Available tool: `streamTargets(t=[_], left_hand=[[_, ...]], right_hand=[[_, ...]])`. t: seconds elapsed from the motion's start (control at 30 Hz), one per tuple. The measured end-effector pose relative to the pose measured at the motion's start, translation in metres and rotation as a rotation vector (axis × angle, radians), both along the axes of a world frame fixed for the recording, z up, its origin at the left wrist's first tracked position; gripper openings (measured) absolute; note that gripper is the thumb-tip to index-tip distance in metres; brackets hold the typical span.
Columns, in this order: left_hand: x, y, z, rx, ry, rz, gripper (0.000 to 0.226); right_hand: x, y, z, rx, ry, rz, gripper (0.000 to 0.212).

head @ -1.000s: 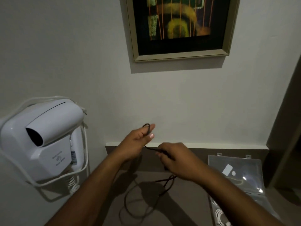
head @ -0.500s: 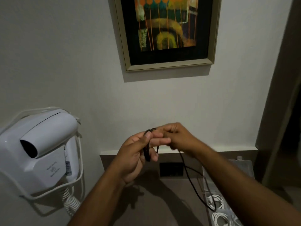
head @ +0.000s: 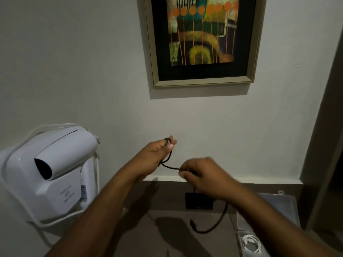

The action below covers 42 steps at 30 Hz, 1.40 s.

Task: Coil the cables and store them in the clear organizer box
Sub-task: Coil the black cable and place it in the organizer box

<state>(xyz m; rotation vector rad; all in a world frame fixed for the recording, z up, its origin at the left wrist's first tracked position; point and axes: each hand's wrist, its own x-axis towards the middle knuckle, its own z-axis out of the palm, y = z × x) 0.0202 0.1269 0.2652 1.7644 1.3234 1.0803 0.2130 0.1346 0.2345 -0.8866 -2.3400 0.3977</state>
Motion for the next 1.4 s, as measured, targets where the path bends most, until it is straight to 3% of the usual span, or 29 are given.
streamTargets(t=[0.07,0.17,0.3,0.37,0.5,0.67,0.93,1.0,1.07,1.13,1.2,1.27,1.4], left_hand=[[-0.001,-0.004,-0.009,-0.1,0.139,-0.073,0.036],[0.005,-0.016,-0.024,-0.25,0.072,-0.258,0.036],[0.022,-0.032,-0.024,-0.274,-0.364,-0.447,0.032],[0.026,-0.033,-0.019,-0.182,-0.494,-0.385,0.029],[0.029,-0.022,-0.006,-0.078,-0.648,-0.271,0.026],[0.02,-0.006,0.009,-0.058,-0.757,-0.029,0.024],[0.024,0.009,-0.012,-0.036,-0.736,0.136,0.019],[0.024,0.013,-0.02,0.036,-0.604,0.217,0.02],[0.024,0.016,-0.029,0.157,-0.218,0.287,0.021],[0.022,0.016,-0.042,0.232,0.137,0.209,0.022],[0.018,0.013,-0.053,0.246,0.394,0.117,0.023],[0.014,0.009,-0.064,0.236,0.562,0.025,0.026],[0.001,0.001,-0.084,0.255,0.758,-0.108,0.032]], right_hand=[[0.012,0.007,0.022,0.153,-0.062,-0.03,0.011],[0.027,0.021,0.046,0.227,-0.096,-0.013,0.012],[0.031,0.039,0.042,0.032,0.154,0.037,0.03],[0.023,0.043,0.02,0.019,0.226,0.024,0.03],[-0.002,0.037,-0.034,-0.102,0.256,0.029,0.009],[-0.024,0.019,-0.073,-0.157,0.04,-0.026,0.019],[-0.038,0.004,-0.068,0.012,-0.239,-0.099,0.03],[-0.033,0.002,-0.058,-0.037,-0.199,-0.076,0.023],[-0.028,0.003,-0.045,-0.157,-0.113,-0.023,0.013],[-0.021,0.008,-0.033,-0.299,-0.086,0.034,0.007],[-0.007,0.015,-0.024,-0.601,-0.044,0.099,0.01],[0.011,0.022,-0.018,-0.878,-0.087,0.151,0.014],[0.041,0.034,-0.01,-1.123,-0.167,0.276,0.019]])
